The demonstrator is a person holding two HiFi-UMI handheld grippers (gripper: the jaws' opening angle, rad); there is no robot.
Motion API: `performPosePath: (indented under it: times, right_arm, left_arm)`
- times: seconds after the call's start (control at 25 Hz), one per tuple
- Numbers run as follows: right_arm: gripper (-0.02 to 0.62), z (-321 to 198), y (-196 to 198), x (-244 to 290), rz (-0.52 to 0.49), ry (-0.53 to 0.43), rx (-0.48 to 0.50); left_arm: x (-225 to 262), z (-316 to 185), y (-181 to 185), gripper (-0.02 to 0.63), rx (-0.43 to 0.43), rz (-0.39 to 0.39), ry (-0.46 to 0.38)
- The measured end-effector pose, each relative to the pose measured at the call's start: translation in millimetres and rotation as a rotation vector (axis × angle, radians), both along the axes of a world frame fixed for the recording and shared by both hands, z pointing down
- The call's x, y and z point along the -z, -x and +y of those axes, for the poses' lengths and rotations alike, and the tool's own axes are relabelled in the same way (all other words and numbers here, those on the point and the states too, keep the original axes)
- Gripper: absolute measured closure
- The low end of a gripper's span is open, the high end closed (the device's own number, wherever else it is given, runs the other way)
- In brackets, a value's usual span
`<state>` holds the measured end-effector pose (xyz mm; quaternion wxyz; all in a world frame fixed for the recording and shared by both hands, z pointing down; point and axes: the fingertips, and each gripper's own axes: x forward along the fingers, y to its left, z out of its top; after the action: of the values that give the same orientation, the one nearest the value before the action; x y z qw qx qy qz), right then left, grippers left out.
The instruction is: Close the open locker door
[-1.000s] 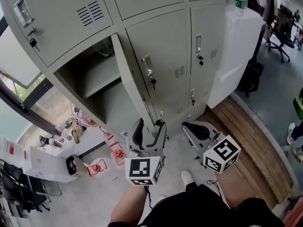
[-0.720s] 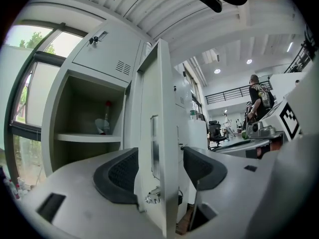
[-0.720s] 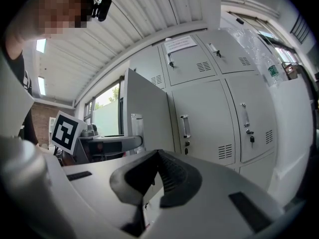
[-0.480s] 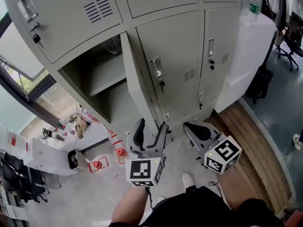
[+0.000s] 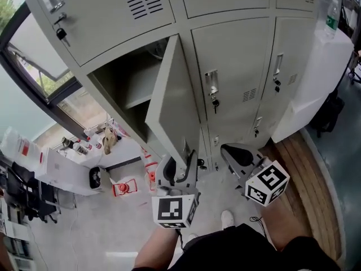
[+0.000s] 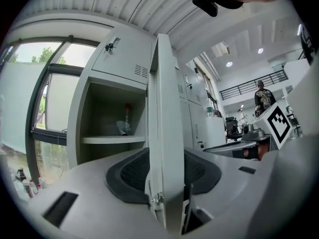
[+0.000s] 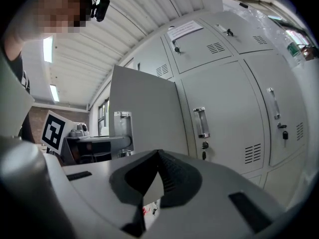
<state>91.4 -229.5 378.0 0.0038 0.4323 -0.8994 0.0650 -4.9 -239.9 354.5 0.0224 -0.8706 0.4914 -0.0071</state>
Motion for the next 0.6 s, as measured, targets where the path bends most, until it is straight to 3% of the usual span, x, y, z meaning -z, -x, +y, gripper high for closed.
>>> performPosePath:
  times: [0.24, 0.6]
  right_arm:
    - [0.541, -18, 21, 1, -0.011, -0.001, 0.091]
    - [0.541, -32, 44, 6, -0.018, -0.009, 0.233]
  left_arm:
    - [-3, -12, 32, 0.471, 0.132, -0.016, 0.028]
    - [-6, -20, 60, 0.474, 0.282, -0.009, 0.042]
